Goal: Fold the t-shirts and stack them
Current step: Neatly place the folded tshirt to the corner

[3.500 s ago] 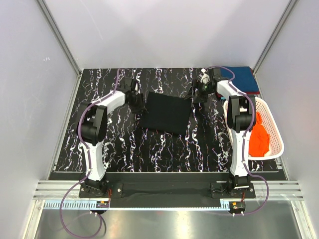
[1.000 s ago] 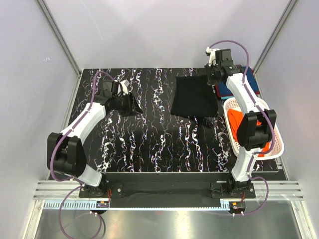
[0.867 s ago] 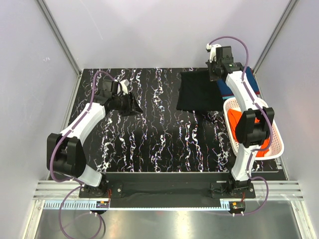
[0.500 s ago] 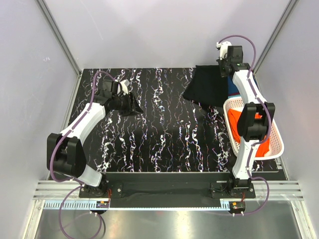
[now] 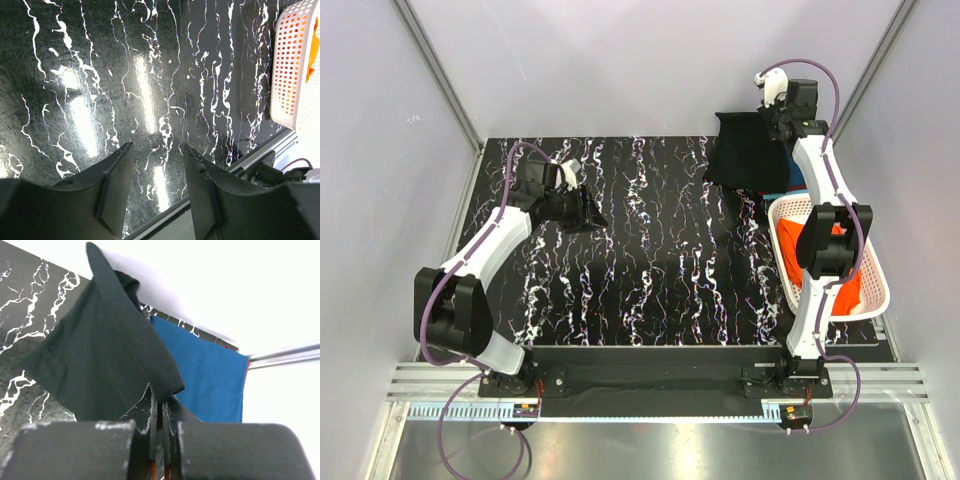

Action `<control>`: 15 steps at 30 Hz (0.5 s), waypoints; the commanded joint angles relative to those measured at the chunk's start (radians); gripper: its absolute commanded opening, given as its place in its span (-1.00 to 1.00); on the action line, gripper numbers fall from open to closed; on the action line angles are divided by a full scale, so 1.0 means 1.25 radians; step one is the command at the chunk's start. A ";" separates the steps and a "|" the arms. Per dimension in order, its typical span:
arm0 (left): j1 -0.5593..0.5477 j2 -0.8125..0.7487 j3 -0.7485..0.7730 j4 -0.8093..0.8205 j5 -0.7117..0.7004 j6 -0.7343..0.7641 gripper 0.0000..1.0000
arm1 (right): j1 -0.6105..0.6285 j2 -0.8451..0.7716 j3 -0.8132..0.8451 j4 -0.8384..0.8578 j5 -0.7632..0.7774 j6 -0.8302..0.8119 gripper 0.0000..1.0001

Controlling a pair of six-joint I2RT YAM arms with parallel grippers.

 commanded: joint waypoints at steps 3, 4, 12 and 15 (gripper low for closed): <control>-0.001 -0.023 -0.003 0.028 0.022 0.007 0.00 | -0.030 -0.081 0.005 0.060 -0.051 -0.051 -1.00; -0.001 -0.022 -0.002 0.028 0.022 0.006 0.01 | -0.035 -0.092 -0.011 0.059 -0.062 -0.049 -1.00; -0.001 -0.018 -0.003 0.029 0.027 0.006 0.01 | -0.066 -0.160 -0.050 0.059 -0.103 -0.077 -1.00; -0.001 -0.020 -0.005 0.029 0.024 0.007 0.01 | -0.083 -0.169 -0.051 0.058 -0.128 -0.100 -1.00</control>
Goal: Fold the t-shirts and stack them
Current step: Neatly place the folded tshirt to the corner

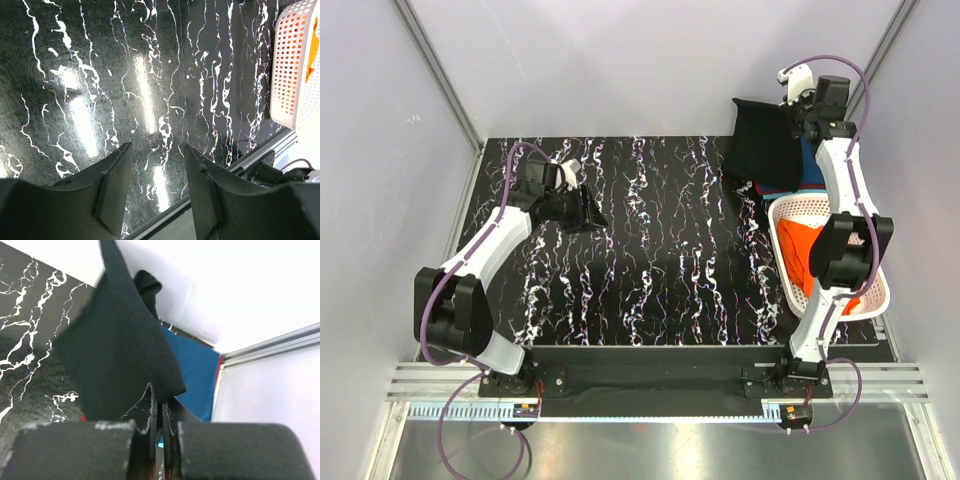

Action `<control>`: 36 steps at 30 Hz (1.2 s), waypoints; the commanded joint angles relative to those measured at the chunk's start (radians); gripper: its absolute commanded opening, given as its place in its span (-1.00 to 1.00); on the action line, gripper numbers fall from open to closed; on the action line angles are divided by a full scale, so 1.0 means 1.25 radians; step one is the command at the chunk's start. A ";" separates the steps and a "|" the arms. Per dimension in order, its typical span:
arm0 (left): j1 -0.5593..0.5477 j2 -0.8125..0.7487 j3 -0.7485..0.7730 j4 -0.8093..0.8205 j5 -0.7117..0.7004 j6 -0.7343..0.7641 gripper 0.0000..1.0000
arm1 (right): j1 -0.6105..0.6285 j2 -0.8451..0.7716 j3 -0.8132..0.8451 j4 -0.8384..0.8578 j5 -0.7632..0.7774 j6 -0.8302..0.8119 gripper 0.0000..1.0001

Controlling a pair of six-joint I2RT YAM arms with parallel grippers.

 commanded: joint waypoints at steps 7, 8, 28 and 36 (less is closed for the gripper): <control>-0.001 -0.019 -0.005 0.028 0.021 0.010 0.01 | -0.056 -0.114 0.012 0.055 -0.186 -0.059 -1.00; -0.001 -0.019 -0.004 0.029 0.020 0.010 0.01 | -0.058 -0.116 0.014 0.053 -0.191 -0.060 -1.00; -0.001 -0.014 -0.004 0.029 0.038 0.007 0.01 | -0.079 -0.182 0.001 0.023 -0.210 0.009 -1.00; 0.000 -0.011 -0.003 0.029 0.034 0.009 0.01 | -0.095 -0.148 -0.037 0.023 -0.196 0.063 -1.00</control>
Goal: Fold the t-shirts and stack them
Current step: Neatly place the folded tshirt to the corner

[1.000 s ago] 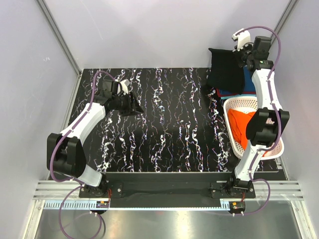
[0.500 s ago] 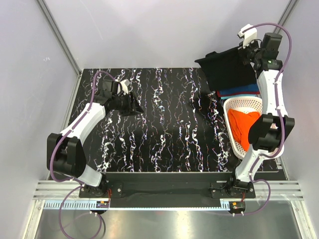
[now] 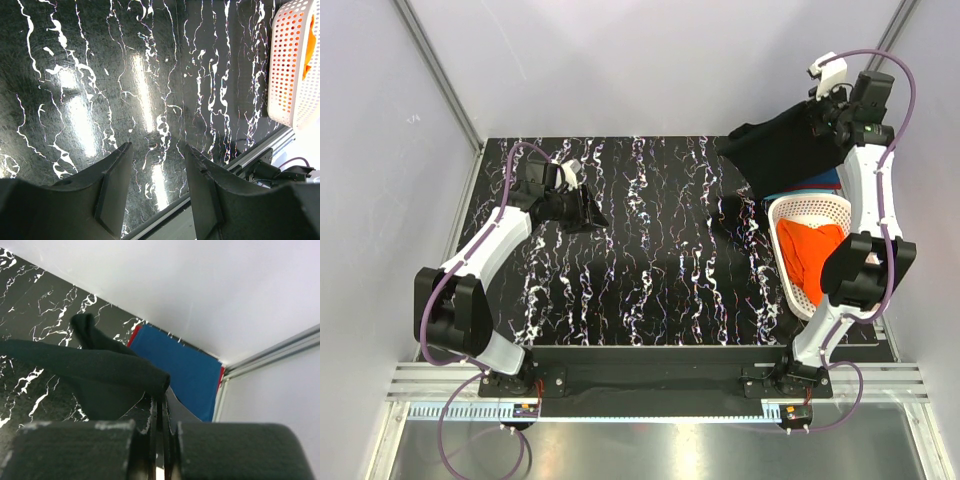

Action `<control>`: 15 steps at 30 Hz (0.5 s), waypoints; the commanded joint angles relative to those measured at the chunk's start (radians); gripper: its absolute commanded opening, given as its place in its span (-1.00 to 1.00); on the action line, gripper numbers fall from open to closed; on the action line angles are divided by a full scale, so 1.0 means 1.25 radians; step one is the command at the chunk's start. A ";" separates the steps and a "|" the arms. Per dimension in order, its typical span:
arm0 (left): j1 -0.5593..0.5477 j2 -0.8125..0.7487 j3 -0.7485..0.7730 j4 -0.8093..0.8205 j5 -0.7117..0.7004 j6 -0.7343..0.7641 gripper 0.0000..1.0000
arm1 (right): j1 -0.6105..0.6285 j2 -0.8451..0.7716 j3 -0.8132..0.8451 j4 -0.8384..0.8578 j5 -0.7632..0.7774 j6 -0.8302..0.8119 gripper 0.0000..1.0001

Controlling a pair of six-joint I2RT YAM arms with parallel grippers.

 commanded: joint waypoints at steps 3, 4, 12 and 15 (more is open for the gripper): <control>-0.001 -0.005 -0.003 0.029 0.025 0.007 0.01 | -0.021 0.005 -0.013 0.057 0.012 0.071 -1.00; -0.001 -0.005 -0.003 0.029 0.022 0.008 0.01 | -0.027 0.012 -0.016 0.062 0.009 0.081 -1.00; 0.000 0.005 -0.002 0.029 0.021 0.011 0.01 | -0.087 0.078 -0.040 0.168 0.028 0.204 -1.00; -0.001 0.009 -0.002 0.029 0.019 0.011 0.02 | -0.103 0.113 -0.039 0.229 0.027 0.246 -1.00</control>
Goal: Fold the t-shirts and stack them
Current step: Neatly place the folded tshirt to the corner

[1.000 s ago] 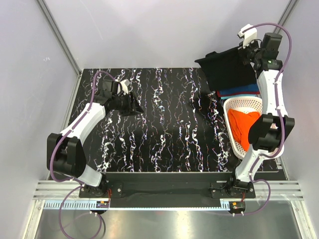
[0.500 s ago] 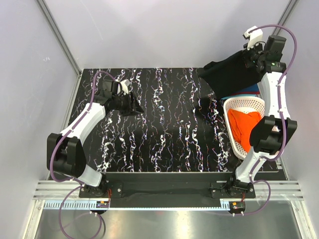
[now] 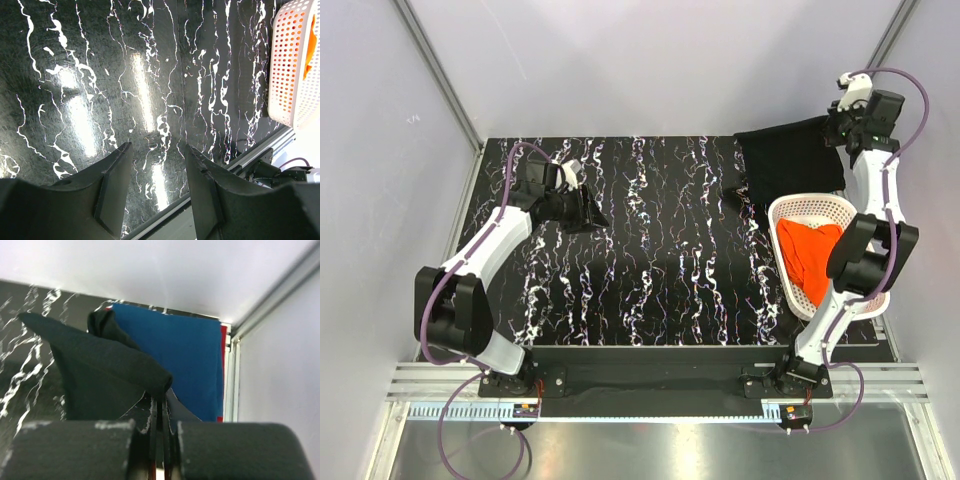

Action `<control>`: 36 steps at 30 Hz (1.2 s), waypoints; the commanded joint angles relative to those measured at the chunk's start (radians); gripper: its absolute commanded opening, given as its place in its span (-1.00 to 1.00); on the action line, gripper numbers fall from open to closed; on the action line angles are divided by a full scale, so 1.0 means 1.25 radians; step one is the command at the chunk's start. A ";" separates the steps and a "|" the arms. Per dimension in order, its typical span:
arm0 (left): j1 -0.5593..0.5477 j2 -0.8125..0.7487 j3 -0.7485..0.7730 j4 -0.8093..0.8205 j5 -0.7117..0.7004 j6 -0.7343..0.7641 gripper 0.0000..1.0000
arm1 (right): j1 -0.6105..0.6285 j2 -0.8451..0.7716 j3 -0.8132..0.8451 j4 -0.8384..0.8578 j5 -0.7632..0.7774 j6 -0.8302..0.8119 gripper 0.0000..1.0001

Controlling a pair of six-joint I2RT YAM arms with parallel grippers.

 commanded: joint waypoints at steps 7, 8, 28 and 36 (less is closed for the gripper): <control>0.000 0.016 0.000 0.028 0.015 0.013 0.02 | -0.020 0.105 0.024 0.276 -0.001 0.141 -1.00; 0.000 0.018 0.000 0.028 0.016 0.014 0.02 | -0.021 0.128 0.029 0.287 0.001 0.153 -1.00; 0.000 0.033 0.001 0.028 0.013 0.016 0.04 | -0.044 0.266 0.123 0.353 0.060 0.186 -1.00; 0.000 0.035 0.000 0.027 0.007 0.018 0.04 | -0.044 0.382 0.280 0.291 0.048 0.191 -0.46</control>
